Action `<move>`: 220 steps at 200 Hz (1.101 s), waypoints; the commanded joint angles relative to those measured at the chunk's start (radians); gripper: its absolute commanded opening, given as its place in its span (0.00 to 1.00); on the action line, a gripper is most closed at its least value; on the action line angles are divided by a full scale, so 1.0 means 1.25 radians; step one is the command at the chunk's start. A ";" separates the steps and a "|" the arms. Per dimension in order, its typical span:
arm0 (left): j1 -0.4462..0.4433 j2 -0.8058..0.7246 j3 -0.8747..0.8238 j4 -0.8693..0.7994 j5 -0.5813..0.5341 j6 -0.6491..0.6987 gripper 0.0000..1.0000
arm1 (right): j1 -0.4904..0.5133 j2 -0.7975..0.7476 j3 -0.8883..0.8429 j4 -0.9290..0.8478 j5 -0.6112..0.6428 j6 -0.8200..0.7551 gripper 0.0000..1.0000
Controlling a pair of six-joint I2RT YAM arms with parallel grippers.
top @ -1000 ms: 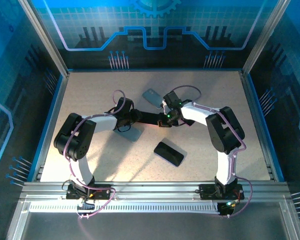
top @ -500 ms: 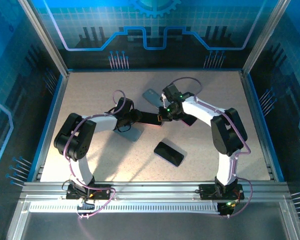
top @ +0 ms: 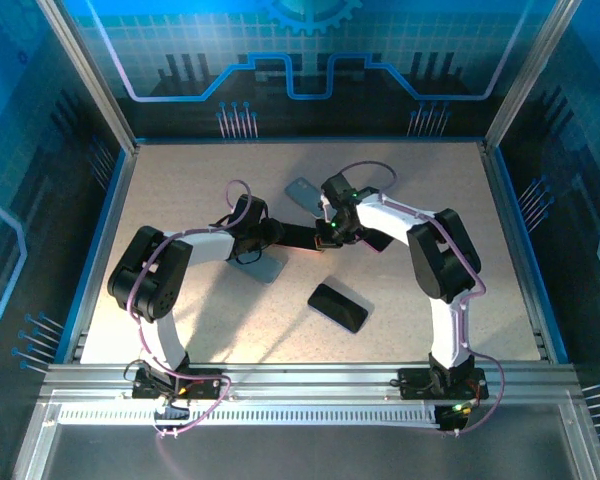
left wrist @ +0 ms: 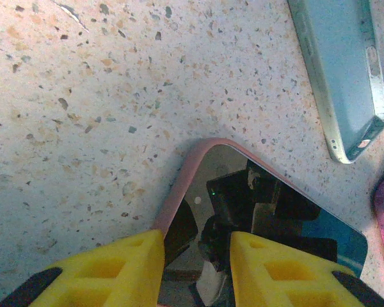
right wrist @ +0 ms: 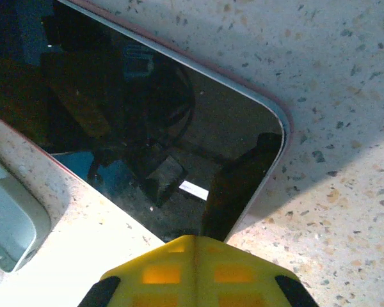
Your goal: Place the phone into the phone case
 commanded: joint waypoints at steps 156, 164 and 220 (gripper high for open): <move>-0.028 0.058 -0.013 -0.036 0.003 0.014 0.34 | 0.074 0.177 -0.184 0.061 0.064 0.000 0.00; -0.029 0.058 -0.013 -0.037 0.003 0.012 0.34 | 0.073 0.184 -0.180 0.059 0.062 0.000 0.00; -0.035 0.054 -0.004 -0.046 0.002 0.014 0.34 | 0.070 0.125 -0.176 0.060 0.017 0.016 0.00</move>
